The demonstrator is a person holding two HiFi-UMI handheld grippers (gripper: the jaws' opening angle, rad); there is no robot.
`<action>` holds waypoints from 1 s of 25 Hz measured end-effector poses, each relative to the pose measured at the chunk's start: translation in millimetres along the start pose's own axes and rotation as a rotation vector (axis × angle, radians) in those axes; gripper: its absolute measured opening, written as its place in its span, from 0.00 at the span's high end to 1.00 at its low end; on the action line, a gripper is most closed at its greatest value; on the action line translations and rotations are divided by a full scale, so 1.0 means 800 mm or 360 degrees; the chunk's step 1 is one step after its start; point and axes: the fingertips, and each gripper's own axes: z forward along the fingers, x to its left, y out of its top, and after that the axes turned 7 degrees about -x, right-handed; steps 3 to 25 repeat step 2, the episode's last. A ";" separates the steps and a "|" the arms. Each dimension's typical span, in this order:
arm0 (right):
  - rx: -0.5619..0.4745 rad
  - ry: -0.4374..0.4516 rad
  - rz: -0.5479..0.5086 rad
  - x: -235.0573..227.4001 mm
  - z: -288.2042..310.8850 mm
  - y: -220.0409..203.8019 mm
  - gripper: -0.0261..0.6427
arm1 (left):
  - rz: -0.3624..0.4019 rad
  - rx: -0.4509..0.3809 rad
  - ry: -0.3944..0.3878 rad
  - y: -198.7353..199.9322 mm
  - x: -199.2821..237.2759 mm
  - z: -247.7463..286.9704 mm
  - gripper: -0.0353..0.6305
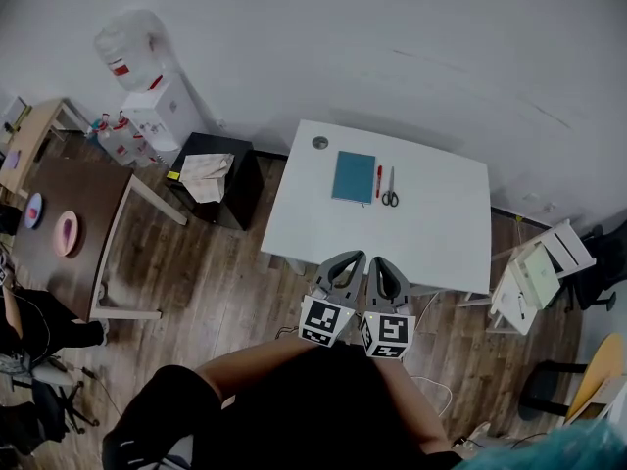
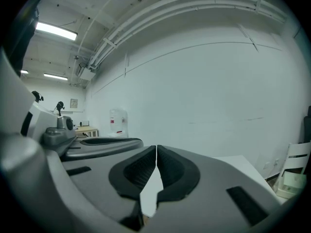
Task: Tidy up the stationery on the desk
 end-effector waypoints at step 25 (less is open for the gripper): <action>0.0009 -0.0013 -0.0007 -0.002 -0.001 -0.001 0.91 | -0.0013 0.0008 -0.0005 -0.001 -0.002 -0.002 0.93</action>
